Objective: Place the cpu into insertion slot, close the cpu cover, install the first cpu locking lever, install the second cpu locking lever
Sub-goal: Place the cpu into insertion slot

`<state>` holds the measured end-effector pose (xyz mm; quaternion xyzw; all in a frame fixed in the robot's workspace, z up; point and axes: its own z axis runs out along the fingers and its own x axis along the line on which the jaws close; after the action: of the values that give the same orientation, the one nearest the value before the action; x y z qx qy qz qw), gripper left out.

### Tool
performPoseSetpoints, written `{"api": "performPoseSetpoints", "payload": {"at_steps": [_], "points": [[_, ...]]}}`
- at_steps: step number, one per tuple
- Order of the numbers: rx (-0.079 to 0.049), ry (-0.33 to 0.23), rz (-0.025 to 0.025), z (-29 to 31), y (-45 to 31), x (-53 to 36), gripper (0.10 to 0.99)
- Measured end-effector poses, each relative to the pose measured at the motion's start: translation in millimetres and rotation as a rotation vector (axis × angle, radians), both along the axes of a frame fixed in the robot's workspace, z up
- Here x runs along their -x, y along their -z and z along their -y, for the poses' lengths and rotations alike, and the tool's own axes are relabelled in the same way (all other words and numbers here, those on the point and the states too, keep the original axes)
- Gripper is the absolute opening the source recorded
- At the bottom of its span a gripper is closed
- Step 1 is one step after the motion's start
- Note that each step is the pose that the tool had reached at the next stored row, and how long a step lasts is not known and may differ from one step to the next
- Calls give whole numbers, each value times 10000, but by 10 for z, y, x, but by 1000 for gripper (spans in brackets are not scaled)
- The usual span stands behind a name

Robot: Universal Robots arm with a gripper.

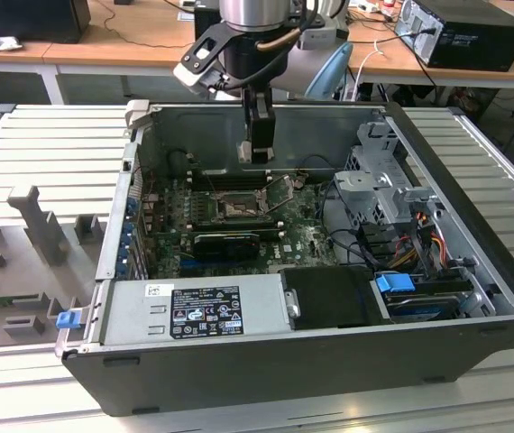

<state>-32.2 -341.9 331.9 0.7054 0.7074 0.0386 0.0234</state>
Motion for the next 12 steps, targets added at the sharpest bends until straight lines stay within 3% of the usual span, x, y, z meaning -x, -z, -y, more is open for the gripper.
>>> {"api": "performPoseSetpoints", "payload": {"at_steps": [12], "points": [[-1, 7, -2, 0, 102, 0, 529]]}}
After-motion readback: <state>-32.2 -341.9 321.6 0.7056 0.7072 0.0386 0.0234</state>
